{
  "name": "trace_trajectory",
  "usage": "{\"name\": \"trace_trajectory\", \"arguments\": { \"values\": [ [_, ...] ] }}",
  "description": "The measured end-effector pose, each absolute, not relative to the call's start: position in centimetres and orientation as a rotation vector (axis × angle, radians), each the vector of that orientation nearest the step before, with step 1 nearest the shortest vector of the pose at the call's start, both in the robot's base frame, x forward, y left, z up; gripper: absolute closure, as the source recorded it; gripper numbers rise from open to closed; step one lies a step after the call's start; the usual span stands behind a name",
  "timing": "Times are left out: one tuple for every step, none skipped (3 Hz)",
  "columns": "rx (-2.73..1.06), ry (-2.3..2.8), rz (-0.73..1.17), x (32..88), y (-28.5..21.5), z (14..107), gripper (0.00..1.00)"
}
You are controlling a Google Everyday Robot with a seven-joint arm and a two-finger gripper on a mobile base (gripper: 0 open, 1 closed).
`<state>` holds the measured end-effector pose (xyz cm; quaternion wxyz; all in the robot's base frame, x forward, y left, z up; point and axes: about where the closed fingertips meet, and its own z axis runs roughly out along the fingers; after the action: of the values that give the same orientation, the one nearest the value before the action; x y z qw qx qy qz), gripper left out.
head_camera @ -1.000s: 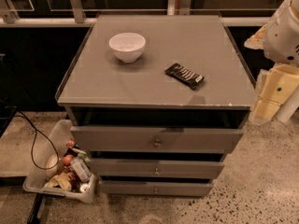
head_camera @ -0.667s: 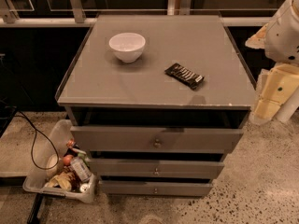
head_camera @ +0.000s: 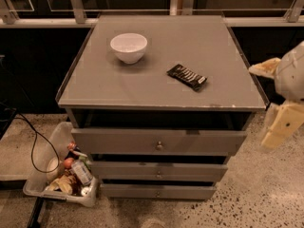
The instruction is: Open top drawer
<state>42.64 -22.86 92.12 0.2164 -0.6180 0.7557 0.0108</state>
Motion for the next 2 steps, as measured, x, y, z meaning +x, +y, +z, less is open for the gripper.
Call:
{"name": "trace_trajectory", "arguments": {
  "values": [
    [-1.676,1.98,0.149,42.36,-23.39,88.0,0.0],
    [-1.712,1.921,0.139,42.27,-23.15,88.38,0.0]
  ]
}}
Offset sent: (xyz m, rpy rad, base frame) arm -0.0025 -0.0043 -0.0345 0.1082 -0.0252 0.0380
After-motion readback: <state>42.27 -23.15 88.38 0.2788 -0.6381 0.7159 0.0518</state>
